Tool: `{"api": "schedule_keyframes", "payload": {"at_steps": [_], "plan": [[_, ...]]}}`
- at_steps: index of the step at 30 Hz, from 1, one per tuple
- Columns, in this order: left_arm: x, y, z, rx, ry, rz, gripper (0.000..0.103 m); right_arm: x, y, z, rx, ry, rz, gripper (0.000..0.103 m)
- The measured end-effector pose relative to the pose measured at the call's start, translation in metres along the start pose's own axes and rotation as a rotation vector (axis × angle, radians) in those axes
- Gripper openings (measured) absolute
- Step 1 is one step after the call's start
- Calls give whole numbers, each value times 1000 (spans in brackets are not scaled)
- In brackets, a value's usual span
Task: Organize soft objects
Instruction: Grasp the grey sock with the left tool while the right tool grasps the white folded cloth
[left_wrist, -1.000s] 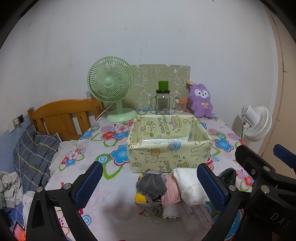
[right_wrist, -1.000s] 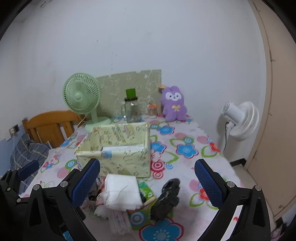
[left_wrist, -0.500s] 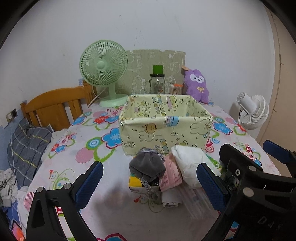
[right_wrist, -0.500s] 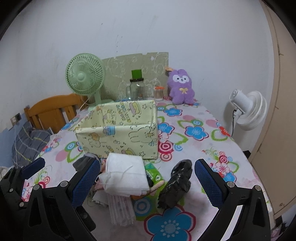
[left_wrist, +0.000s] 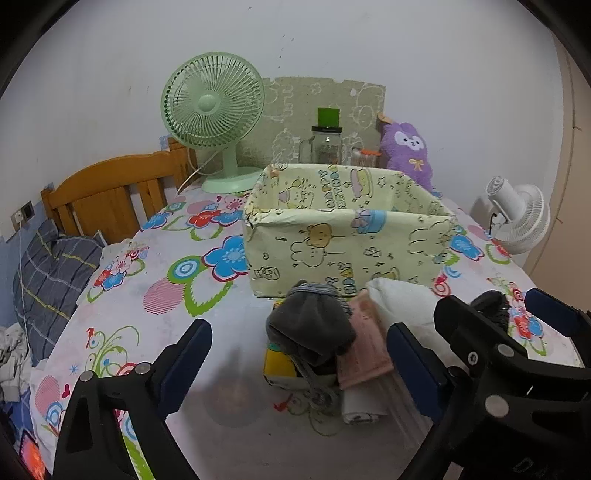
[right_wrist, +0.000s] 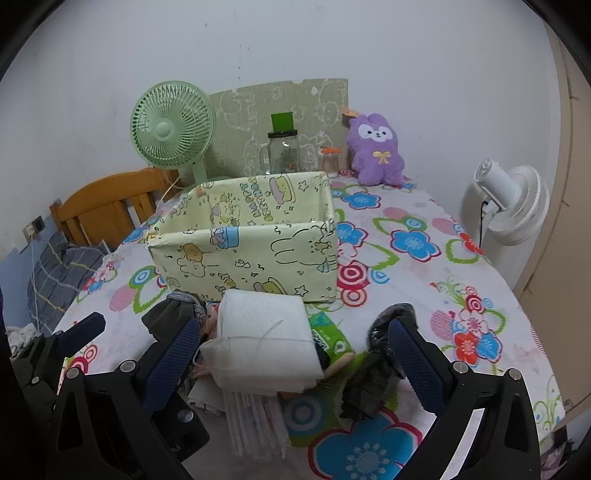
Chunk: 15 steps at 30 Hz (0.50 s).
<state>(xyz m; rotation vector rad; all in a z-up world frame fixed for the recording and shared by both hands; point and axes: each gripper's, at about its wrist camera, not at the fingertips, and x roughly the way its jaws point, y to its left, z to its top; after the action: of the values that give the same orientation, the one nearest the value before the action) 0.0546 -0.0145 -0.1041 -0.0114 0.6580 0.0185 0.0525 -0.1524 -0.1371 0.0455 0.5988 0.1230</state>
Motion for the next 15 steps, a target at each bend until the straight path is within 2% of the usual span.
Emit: {"api": "schedule_keyframes", "payload": {"at_steps": [6,15], "plan": [[14,5,2,2,35,33,93,17,3,1,6,29,4,103],[28,-2,0,32,56,-8,87,46,4,3,34,102,19,100]]}}
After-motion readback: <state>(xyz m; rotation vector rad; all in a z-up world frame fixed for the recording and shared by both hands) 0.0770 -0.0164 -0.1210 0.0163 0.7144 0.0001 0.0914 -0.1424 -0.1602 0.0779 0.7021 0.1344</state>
